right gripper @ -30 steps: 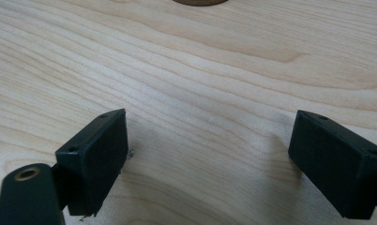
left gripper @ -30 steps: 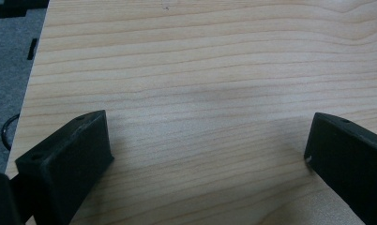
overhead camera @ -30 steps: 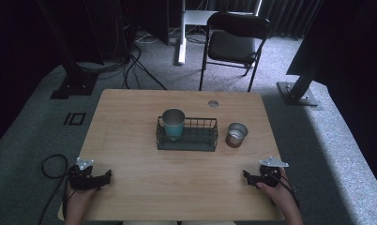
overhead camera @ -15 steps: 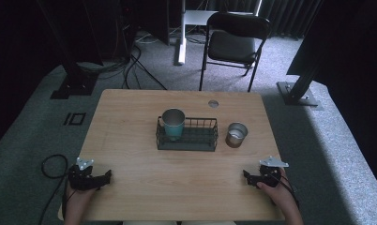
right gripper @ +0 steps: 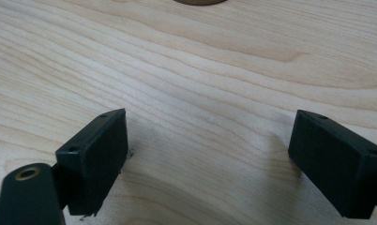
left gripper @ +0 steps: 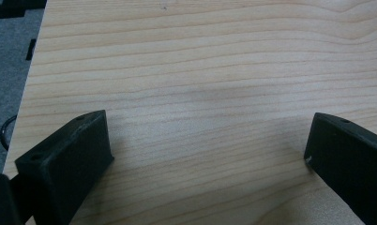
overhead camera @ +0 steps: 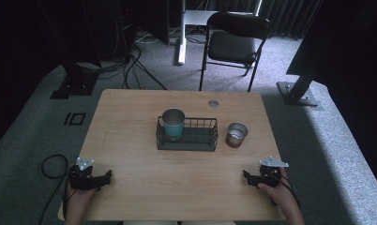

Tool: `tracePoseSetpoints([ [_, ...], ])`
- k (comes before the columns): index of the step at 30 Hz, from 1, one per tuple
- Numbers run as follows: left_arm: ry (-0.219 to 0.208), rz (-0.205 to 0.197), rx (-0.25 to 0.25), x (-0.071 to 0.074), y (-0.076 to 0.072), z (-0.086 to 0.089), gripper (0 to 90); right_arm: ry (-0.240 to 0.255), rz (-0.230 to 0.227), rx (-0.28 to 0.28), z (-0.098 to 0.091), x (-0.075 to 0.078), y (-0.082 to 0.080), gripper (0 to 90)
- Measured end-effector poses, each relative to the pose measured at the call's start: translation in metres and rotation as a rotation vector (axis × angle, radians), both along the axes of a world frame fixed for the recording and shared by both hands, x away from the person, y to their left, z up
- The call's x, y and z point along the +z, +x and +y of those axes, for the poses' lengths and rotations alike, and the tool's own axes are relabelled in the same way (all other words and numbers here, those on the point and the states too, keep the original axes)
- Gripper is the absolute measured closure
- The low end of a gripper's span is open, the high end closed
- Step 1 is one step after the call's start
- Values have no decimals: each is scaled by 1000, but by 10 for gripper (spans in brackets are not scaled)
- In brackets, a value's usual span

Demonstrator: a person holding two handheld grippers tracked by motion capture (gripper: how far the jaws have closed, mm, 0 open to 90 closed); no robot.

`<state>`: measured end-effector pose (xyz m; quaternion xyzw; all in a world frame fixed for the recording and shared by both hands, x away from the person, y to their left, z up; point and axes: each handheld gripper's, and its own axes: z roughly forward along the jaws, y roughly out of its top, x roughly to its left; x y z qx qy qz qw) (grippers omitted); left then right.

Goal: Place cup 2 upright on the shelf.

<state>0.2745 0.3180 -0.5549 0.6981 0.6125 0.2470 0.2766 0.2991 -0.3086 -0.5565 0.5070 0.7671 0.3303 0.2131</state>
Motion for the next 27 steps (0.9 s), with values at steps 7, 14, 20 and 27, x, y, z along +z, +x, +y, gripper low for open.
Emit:
tracePoseSetpoints([
  [7,1,1,-6,0,0,0,13,1,6,4,-1,1,1,120],
  [14,0,1,-6,0,0,0,13,0,8,-12,-4,2,3,120],
  [20,1,2,-6,0,0,0,13,7,6,-12,-6,5,7,120],
  [27,1,2,-6,0,0,0,13,8,-4,-11,-6,8,14,120],
])
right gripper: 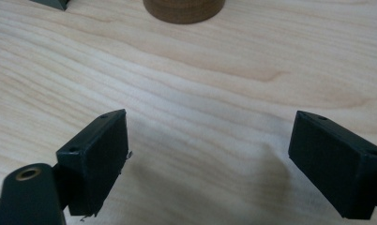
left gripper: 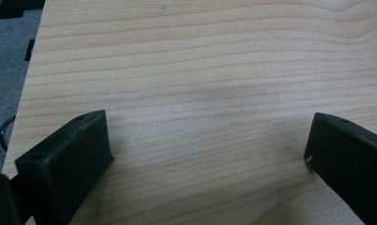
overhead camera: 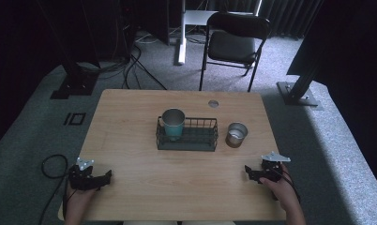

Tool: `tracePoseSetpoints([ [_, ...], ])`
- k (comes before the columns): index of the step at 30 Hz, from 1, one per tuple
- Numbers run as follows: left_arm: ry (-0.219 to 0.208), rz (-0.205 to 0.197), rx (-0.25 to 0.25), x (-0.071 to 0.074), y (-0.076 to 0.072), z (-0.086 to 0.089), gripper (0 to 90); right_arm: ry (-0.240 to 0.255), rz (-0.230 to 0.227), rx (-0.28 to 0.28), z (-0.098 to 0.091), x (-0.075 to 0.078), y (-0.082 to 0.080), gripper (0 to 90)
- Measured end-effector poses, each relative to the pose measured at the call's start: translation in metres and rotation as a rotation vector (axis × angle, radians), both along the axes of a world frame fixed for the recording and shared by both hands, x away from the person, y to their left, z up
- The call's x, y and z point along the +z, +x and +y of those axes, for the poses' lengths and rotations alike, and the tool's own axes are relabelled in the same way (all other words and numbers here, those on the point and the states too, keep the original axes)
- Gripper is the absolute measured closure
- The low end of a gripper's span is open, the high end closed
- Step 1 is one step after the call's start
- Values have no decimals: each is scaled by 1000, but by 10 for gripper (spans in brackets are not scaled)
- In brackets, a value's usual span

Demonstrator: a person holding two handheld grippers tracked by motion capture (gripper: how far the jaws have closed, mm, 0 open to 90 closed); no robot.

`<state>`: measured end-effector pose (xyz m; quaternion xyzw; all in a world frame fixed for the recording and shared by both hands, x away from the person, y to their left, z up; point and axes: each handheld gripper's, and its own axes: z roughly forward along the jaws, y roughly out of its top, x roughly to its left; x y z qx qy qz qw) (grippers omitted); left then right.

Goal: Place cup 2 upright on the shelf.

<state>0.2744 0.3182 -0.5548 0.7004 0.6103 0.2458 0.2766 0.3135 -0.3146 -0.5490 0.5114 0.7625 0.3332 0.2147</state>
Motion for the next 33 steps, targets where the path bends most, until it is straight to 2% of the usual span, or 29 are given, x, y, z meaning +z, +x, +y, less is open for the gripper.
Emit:
tracePoseSetpoints([
  [13,-1,-1,0,0,0,0,13,9,-25,17,8,5,18,120],
  [20,-1,-1,-1,0,0,0,13,39,-43,30,14,8,30,120],
  [33,-2,-1,-1,0,0,0,13,57,-73,38,23,12,46,120],
])
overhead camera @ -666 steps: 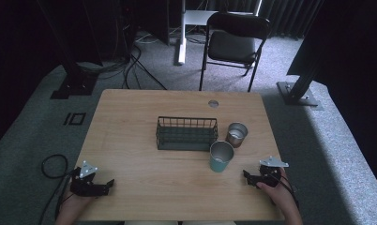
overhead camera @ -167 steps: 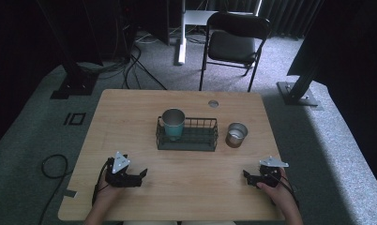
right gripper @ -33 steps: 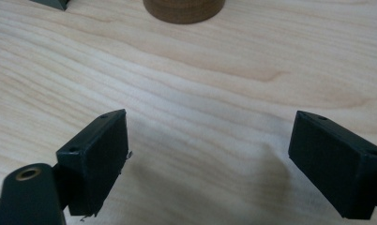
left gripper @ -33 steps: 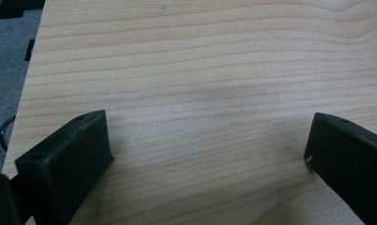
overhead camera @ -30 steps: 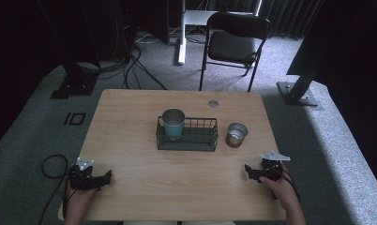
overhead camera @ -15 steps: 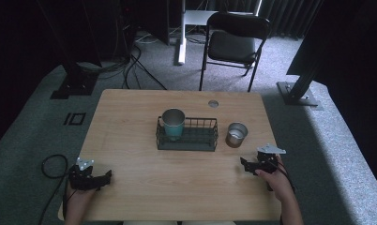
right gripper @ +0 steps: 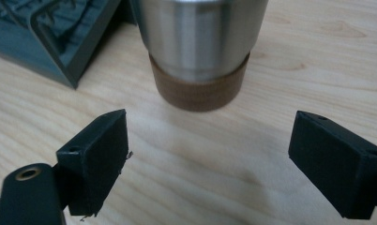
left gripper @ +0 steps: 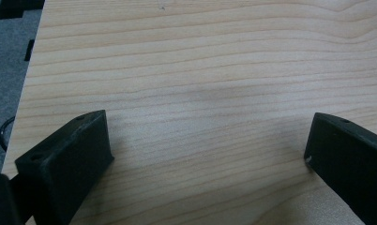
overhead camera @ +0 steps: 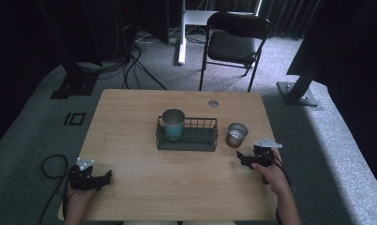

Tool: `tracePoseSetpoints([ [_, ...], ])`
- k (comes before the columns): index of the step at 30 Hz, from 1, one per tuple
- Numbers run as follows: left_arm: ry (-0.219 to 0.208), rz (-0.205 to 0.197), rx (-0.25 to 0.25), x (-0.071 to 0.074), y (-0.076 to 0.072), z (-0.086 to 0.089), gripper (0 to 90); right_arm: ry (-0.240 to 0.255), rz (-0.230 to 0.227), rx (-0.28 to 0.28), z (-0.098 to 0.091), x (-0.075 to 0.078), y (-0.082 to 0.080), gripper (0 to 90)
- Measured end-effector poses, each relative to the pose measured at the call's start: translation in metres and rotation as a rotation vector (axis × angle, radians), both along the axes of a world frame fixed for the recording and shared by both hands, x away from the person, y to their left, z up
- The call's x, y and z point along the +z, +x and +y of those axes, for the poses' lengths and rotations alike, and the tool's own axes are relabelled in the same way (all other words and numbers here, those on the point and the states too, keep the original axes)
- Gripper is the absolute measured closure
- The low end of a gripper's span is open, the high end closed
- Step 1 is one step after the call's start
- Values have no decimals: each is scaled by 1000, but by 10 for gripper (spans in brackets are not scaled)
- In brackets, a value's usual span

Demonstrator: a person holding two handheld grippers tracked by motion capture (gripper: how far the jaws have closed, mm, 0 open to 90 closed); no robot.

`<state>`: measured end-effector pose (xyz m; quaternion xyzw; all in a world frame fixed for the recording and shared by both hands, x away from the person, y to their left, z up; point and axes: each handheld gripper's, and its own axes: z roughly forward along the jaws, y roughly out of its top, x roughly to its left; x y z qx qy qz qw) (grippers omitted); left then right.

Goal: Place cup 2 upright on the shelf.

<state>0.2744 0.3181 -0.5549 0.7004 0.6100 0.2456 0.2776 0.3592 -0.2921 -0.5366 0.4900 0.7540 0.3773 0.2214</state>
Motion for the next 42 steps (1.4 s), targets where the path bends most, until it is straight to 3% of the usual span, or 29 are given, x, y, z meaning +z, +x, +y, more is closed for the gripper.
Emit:
tracePoseSetpoints([
  [10,0,0,0,0,0,0,13,51,-48,-14,5,4,10,120],
  [32,0,0,0,0,0,0,13,57,-107,8,15,13,32,120],
  [42,0,0,0,0,0,0,13,98,-148,2,17,10,40,120],
])
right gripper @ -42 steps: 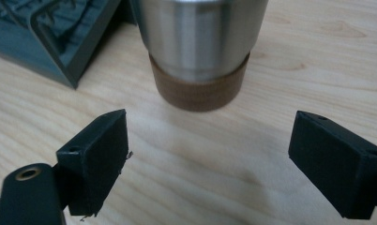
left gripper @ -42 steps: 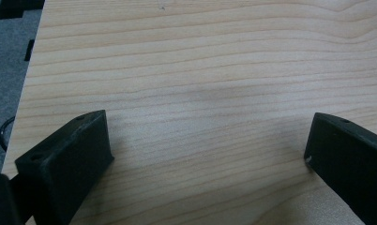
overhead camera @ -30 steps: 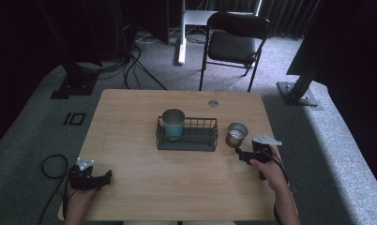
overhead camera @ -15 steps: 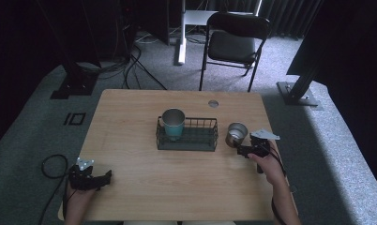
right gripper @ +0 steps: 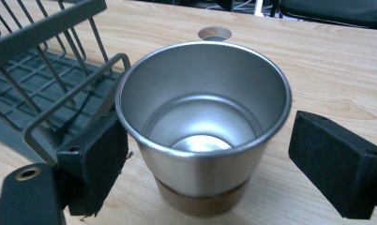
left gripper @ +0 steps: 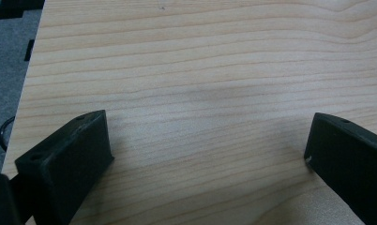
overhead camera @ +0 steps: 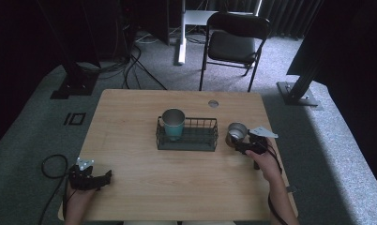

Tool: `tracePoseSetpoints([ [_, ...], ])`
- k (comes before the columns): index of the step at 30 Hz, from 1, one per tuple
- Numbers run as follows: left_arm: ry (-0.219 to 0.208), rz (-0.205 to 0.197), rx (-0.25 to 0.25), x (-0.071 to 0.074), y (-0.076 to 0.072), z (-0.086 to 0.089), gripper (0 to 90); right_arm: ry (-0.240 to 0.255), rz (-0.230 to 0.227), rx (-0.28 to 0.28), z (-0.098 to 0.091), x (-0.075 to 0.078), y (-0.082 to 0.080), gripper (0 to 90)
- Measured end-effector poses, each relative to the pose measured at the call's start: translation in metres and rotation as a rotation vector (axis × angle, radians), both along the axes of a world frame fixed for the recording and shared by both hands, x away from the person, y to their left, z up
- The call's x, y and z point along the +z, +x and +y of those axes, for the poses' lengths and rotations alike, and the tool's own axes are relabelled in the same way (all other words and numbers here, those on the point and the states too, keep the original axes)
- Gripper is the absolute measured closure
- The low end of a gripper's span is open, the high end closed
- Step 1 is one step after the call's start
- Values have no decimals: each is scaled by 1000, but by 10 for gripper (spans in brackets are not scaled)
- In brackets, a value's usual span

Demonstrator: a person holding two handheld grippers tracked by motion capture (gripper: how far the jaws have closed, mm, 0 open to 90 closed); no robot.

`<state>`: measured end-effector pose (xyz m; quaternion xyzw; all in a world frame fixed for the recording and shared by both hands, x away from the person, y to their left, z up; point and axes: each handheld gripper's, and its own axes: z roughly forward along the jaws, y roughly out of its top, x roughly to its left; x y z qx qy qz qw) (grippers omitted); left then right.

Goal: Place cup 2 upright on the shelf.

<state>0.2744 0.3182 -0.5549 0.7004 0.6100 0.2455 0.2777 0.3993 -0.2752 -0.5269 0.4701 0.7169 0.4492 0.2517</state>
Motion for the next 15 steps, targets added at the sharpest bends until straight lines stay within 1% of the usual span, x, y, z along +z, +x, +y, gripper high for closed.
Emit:
tracePoseSetpoints([
  [3,0,0,0,0,0,0,13,13,-9,0,2,-2,2,120],
  [6,0,0,0,0,0,0,13,8,-20,0,3,-4,4,120],
  [13,0,0,0,0,0,0,13,20,-36,-4,7,-6,8,120],
  [14,0,0,0,0,0,0,13,15,-49,-6,9,-7,9,120],
  [15,0,0,0,0,0,0,13,15,-49,-6,9,-7,9,120],
])
